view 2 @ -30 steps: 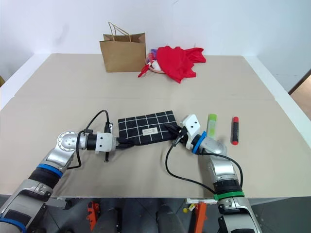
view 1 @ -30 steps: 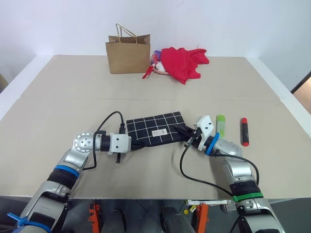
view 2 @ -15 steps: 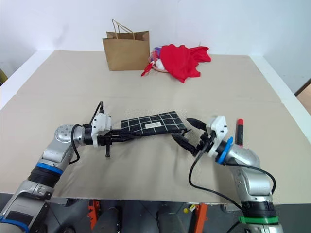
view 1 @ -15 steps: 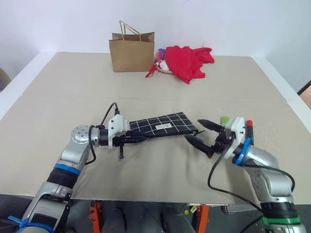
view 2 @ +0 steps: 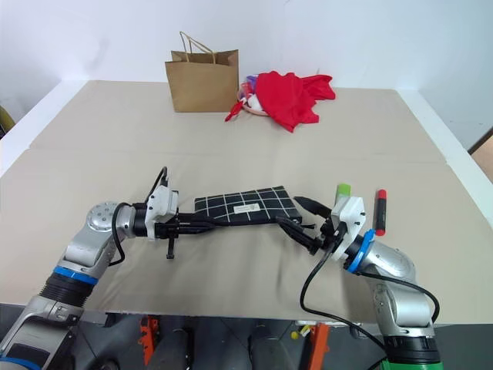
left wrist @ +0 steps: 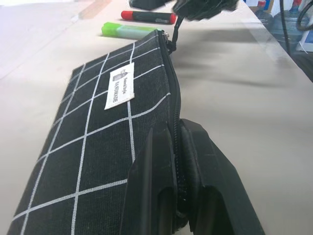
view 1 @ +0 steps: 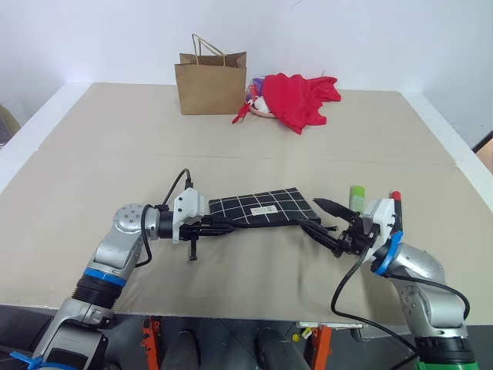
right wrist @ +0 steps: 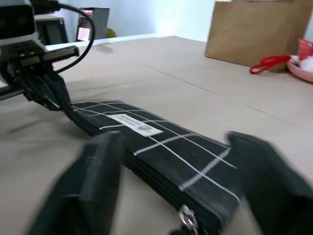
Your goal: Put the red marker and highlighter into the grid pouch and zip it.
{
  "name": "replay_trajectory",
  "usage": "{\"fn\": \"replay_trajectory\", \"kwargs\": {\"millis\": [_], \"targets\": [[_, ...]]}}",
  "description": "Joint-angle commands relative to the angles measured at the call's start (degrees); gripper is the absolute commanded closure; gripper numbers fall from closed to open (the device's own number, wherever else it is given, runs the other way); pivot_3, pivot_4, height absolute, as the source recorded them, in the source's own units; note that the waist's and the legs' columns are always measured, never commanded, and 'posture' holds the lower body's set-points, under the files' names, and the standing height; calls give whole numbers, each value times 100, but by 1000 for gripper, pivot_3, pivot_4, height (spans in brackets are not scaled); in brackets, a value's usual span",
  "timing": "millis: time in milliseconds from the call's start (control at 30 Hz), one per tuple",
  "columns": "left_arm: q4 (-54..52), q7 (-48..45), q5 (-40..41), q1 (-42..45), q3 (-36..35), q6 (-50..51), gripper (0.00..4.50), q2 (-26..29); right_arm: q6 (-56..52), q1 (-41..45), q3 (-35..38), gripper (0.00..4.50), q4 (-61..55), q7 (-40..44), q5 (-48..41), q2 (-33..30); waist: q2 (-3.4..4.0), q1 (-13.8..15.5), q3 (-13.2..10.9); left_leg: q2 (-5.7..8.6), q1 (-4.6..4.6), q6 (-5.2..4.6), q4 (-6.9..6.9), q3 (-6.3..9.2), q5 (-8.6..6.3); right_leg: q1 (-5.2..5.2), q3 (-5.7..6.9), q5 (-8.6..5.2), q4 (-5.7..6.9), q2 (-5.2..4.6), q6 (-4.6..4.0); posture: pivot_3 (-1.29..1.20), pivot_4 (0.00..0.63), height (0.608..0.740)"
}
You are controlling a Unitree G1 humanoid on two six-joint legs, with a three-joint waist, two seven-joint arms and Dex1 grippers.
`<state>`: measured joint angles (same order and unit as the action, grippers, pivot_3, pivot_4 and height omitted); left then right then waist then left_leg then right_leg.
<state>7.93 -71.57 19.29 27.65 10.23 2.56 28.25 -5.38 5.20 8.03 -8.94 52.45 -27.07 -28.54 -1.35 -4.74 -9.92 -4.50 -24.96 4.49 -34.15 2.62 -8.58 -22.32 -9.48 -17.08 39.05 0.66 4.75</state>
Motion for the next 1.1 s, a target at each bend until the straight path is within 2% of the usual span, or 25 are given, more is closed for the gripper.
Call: {"fn": "replay_trajectory", "kwargs": {"millis": [33, 67, 133, 333, 467, 733, 1100], "targets": [[-286, 69, 222, 6, -239, 135, 4500, 23, 347, 86, -49, 2930, 106, 67, 98, 60, 0, 6, 0, 0, 0, 0, 0, 0, 0, 0, 1, 0, 0, 0, 0, 0, 150, 740], [-321, 87, 264, 14, -255, 192, 4500, 18, 402, 94, -59, 3542, 154, 77, 111, 63, 0, 7, 0, 0, 0, 0, 0, 1, 0, 0, 1, 0, 0, 0, 0, 0, 150, 740], [-373, 117, 291, 27, -269, 257, 4500, 18, 480, 114, -63, 4478, 213, 80, 118, 70, 0, 7, 0, 0, 0, 0, 0, 2, 0, 0, 2, 0, 0, 0, 0, 0, 150, 740], [-408, 142, 256, 4, -284, 279, 4500, 12, 641, 237, -98, 4478, 322, 118, 70, 126, 1, 7, 0, 0, 0, 0, 0, 2, 0, 0, 3, 0, 0, 0, -1, 0, 150, 740], [-418, 163, 237, 3, -259, 274, 4500, -16, 335, 423, -325, 4478, 53, 105, 29, 149, 1, 6, 0, 0, 0, 0, 0, 3, 0, 1, 3, 1, 0, 0, -2, 0, 150, 740], [-402, 209, 75, 51, -89, 126, 4500, -215, -664, 1130, -1284, 4478, -546, -281, 235, 379, 2, 13, -1, 0, 0, 1, 0, 7, 1, 0, 7, 1, 0, 0, -3, 0, 150, 740], [-321, 379, -152, 139, -1, -82, 4500, -502, -1487, 1608, -2084, 4478, -376, -554, 681, 658, 2, 32, -1, 0, -9, 4, 1, 19, 3, -2, 21, 1, 0, 0, -4, 0, 150, 740]]}}
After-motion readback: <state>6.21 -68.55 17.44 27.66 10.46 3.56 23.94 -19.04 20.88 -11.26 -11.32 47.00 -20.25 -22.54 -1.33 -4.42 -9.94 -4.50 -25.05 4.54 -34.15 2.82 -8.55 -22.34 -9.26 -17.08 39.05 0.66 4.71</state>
